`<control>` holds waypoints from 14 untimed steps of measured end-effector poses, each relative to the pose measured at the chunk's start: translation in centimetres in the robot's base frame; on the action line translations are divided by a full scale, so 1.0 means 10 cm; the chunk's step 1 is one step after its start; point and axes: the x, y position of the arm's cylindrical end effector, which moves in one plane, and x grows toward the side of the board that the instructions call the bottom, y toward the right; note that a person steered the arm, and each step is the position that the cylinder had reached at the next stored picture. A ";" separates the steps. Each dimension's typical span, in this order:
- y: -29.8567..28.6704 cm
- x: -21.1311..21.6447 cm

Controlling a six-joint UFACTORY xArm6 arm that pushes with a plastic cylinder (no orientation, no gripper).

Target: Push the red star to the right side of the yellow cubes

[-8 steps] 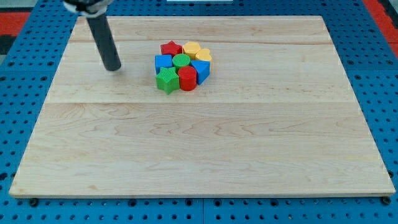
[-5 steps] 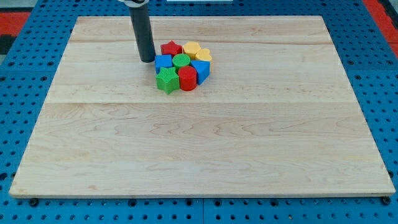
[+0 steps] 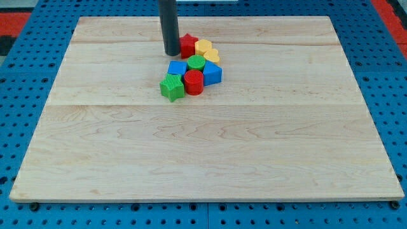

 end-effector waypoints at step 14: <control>0.33 -0.44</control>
